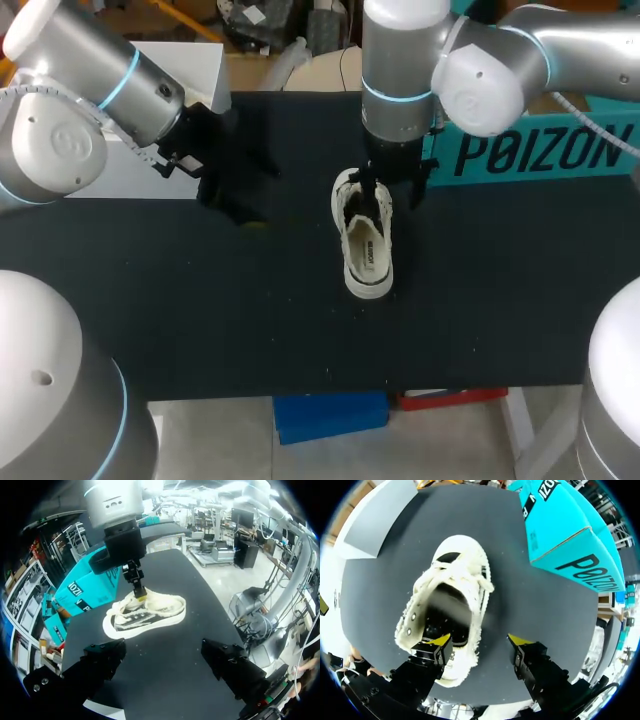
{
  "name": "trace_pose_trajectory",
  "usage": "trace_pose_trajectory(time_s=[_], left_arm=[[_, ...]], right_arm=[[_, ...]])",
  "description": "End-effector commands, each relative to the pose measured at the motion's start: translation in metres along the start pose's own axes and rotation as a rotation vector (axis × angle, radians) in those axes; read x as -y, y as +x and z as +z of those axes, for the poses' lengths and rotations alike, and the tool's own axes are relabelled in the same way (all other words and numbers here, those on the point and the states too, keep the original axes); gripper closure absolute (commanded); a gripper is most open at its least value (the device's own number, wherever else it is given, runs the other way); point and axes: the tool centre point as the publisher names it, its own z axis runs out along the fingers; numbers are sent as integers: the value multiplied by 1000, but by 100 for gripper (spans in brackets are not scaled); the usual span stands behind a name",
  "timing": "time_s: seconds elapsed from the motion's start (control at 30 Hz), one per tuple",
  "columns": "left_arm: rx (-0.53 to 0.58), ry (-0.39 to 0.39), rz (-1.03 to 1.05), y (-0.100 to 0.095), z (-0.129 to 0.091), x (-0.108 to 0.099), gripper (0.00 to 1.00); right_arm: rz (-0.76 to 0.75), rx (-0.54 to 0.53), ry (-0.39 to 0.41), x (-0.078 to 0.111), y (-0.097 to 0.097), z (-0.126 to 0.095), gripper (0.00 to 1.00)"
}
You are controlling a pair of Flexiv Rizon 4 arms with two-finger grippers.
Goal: Take the shoe out of the shoebox, open the shoe tongue, remove and reinsert the insole, then place the shoe into the shoebox
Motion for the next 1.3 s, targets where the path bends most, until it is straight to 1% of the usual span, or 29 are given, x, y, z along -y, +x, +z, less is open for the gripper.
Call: trace_pose_trajectory(time_s=[0.03,0.1,0.13,0.17,0.23,0.53,0.6,0.63,0.67,0.7,0.77,0.87,0.97,1.03,1.13,1.17,1.23,1.27,1.3], left_arm=[[5,1,2,1,1,-1,0],[5,1,2,1,1,-1,0],[5,1,2,1,1,-1,0],[5,1,2,1,1,-1,0],[5,1,2,1,1,-1,0],[5,1,2,1,1,-1,0],[5,1,2,1,1,-1,0],[5,1,2,1,1,-1,0],[5,1,2,1,1,-1,0],[5,1,2,1,1,-1,0],[5,1,2,1,1,-1,0],[5,1,2,1,1,-1,0],[5,1,2,1,1,-1,0],[5,1,2,1,1,-1,0],[5,1,2,1,1,-1,0],[5,1,2,1,1,-1,0],[5,1,2,1,1,-1,0],[5,1,2,1,1,-1,0],[5,1,2,1,1,-1,0]], right_arm=[[3,-4,5,-4,4,15,39],[7,-4,6,-4,4,20,44],[11,-3,7,-5,4,22,42],[12,-3,6,-5,4,25,46],[16,-7,6,-6,4,29,51],[19,-3,35,-4,10,42,51],[24,-2,40,-3,10,44,53],[26,1,44,-3,10,44,59],[30,3,49,-2,10,44,90],[30,3,49,-2,10,44,100],[29,6,54,-1,10,41,100],[33,15,61,2,10,30,100],[43,23,61,6,3,19,100],[38,35,61,7,-2,7,100],[23,57,68,10,-11,-17,100],[8,69,63,11,-15,-29,100],[-30,81,46,13,-23,-51,100],[-57,72,23,15,-27,-62,100],[-112,73,12,15,-31,-73,100]])
